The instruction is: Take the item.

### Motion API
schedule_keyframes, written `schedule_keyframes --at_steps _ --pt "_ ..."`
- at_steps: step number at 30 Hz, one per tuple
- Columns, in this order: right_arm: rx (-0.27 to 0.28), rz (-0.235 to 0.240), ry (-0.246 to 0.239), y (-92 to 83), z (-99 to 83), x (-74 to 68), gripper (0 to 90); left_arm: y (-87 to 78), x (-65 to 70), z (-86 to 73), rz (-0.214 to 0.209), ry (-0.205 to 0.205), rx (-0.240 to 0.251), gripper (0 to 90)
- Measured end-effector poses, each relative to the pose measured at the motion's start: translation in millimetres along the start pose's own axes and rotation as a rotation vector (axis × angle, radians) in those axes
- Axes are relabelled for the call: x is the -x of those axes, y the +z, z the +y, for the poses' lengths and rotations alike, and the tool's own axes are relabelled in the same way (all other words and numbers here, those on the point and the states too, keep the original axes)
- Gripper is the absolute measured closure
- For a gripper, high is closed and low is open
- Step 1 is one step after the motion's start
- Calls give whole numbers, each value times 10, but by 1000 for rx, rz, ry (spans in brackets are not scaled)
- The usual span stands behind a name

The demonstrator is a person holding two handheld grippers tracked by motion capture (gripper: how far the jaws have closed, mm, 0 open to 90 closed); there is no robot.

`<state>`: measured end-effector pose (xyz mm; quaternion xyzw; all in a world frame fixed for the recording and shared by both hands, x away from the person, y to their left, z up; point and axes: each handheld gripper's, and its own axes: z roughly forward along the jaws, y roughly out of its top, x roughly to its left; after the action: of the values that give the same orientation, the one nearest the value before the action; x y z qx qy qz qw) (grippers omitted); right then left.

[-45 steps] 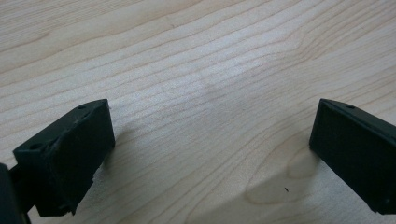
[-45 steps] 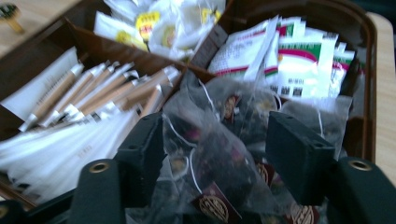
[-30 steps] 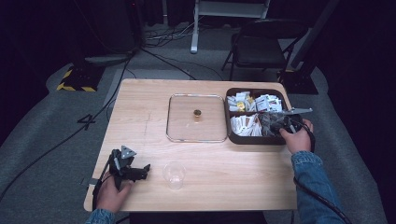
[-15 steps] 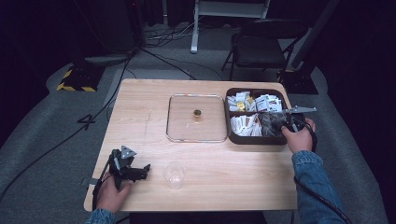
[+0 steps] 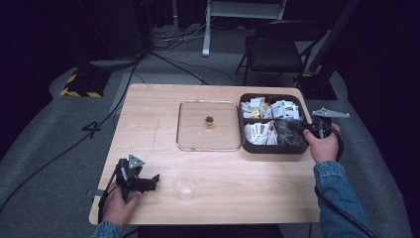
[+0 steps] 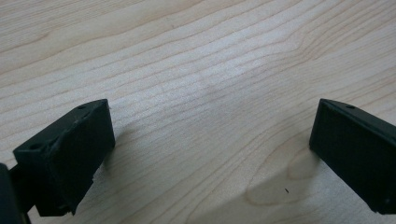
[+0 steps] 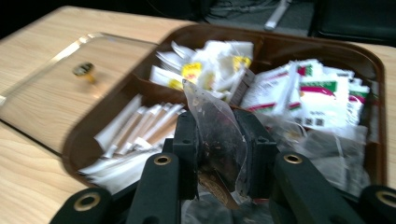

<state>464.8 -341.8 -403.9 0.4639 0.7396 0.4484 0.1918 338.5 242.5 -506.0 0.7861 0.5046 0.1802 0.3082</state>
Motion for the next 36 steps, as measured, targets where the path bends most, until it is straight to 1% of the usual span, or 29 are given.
schedule_keyframes --at_steps 1,4,6,7,10,11,13,14,16,17,18,19,23,26,28,29,30,31,35,36 --pt "0 0 0 0 0 0 717 0 0 0 0 0 0 3" --pt "31 23 3 -46 30 -74 718 0 -1 1 -1 1 -2 3" --pt "41 35 1 -63 45 -118 718 0 -1 2 -1 1 -2 3" --pt "41 35 1 -63 45 -118 718 0 -1 2 -1 1 -2 3" --pt "55 62 -9 -89 72 -213 719 2 -4 5 -2 4 -4 3" --pt "55 62 -9 -89 72 -213 719 2 -6 6 -2 7 -5 3" --pt "66 79 -19 -110 92 -288 719 4 -7 8 -2 7 -4 3" --pt "66 79 -19 -110 92 -288 719 4 -7 8 -2 7 -4 3" --pt "67 90 -25 -129 108 -343 719 5 -6 9 -2 7 -4 3" --pt "66 100 -31 -146 123 -412 719 5 -6 9 -2 7 -3 3" --pt "66 100 -31 -146 123 -412 719 6 -6 9 -2 6 -3 3" --pt "69 107 -37 -152 130 -449 719 7 -7 11 -1 8 -2 3" --pt "65 134 -59 -173 158 -633 719 12 -6 16 1 5 -2 3" --pt "56 167 -90 -182 195 -850 719 17 -6 21 1 4 0 3" --pt "54 183 -99 -187 215 -945 719 18 -6 22 -1 3 -3 2" --pt "54 183 -99 -187 215 -945 719 18 -6 22 -1 3 -3 3" --pt "55 208 -115 -188 243 -1053 719 19 -4 23 -1 0 -3 3" --pt "55 208 -115 -188 243 -1053 719 19 -4 23 -1 0 -3 3" --pt "49 254 -154 -185 300 -1277 719 18 -5 22 0 2 -3 3" --pt "47 278 -169 -180 322 -1385 718 15 -6 19 6 5 0 3"
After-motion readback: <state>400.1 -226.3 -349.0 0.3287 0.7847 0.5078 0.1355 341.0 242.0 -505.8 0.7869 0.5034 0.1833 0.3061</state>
